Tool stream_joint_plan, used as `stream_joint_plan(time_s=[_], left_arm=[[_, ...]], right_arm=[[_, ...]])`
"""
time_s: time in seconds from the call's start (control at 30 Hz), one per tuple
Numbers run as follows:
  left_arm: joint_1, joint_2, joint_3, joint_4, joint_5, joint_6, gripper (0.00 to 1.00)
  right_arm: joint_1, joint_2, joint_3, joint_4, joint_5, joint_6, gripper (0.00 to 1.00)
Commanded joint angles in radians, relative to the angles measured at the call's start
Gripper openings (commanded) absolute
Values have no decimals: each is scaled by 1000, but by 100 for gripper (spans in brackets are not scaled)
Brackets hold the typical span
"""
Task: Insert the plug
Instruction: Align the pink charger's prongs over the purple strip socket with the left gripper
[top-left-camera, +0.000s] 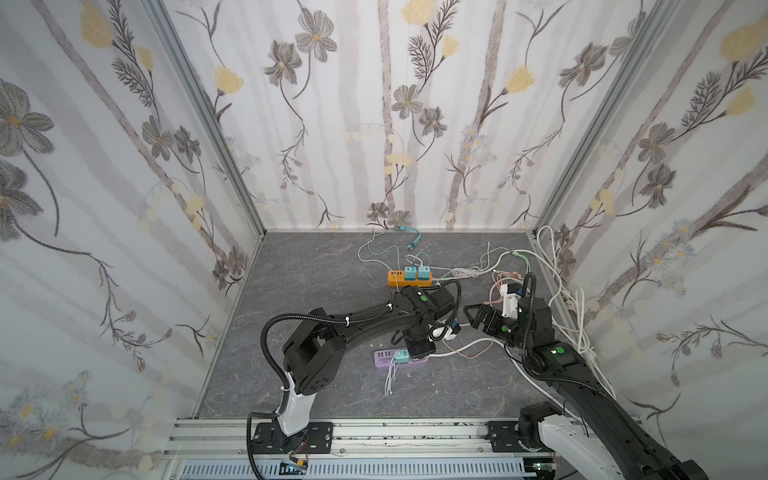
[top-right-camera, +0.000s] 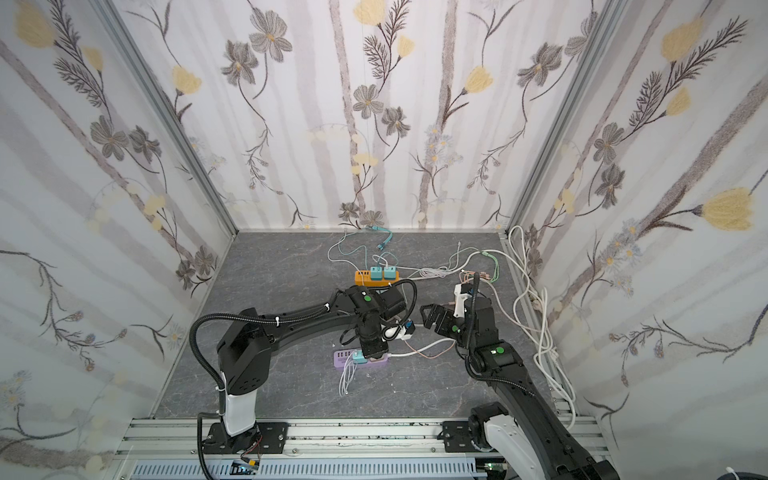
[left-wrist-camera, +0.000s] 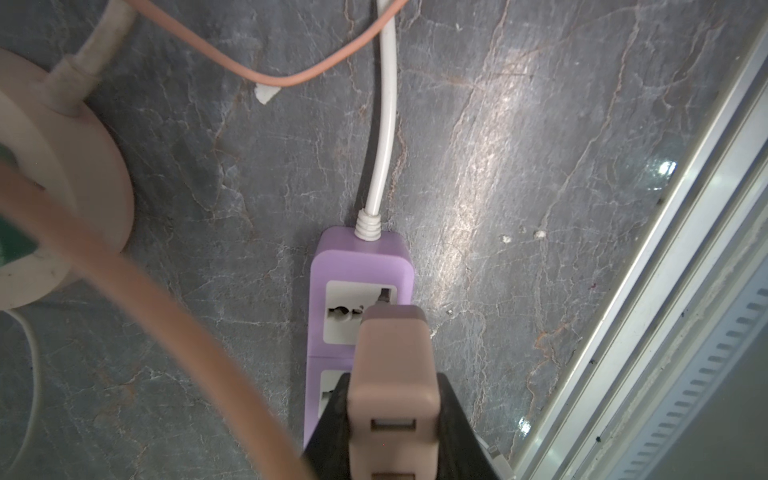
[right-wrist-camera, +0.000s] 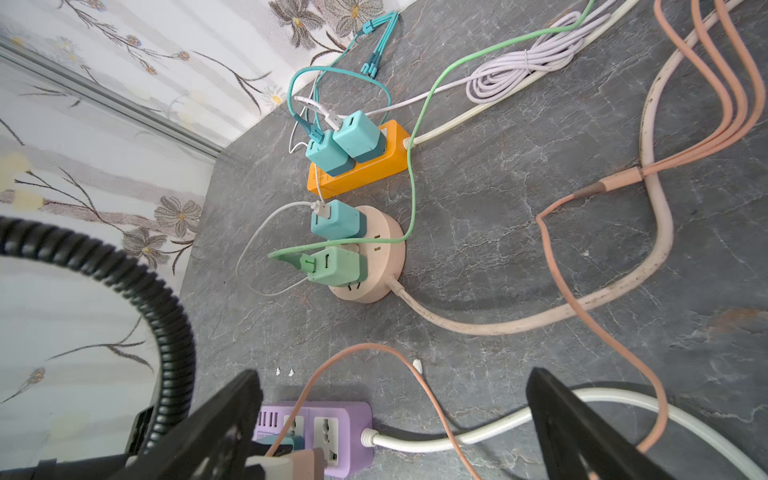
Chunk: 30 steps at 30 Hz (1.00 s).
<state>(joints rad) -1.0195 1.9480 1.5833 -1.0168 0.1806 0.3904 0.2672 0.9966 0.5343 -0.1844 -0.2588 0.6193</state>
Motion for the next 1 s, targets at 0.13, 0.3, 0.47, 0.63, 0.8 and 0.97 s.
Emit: stream_joint_plan(time_s=[0.13, 0.3, 0.47, 0.63, 0.8, 0.97], left_arm=[[2, -19, -27, 44, 2, 17, 0], [2, -22, -28, 44, -27, 33, 0], [2, -36, -29, 56, -35, 37, 0], [2, -53, -42, 70, -23, 46, 0], [1, -39, -38, 52, 5, 49, 0], [1, -49, -55, 60, -18, 57, 0]], right_arm=[[6, 10, 9, 6, 4, -8, 99], [10, 13, 11, 9, 8, -9, 99], [13, 21, 10, 11, 8, -9, 99], [18, 27, 13, 14, 11, -8, 99], [21, 34, 16, 12, 15, -10, 99], [24, 33, 20, 10, 20, -12, 99]])
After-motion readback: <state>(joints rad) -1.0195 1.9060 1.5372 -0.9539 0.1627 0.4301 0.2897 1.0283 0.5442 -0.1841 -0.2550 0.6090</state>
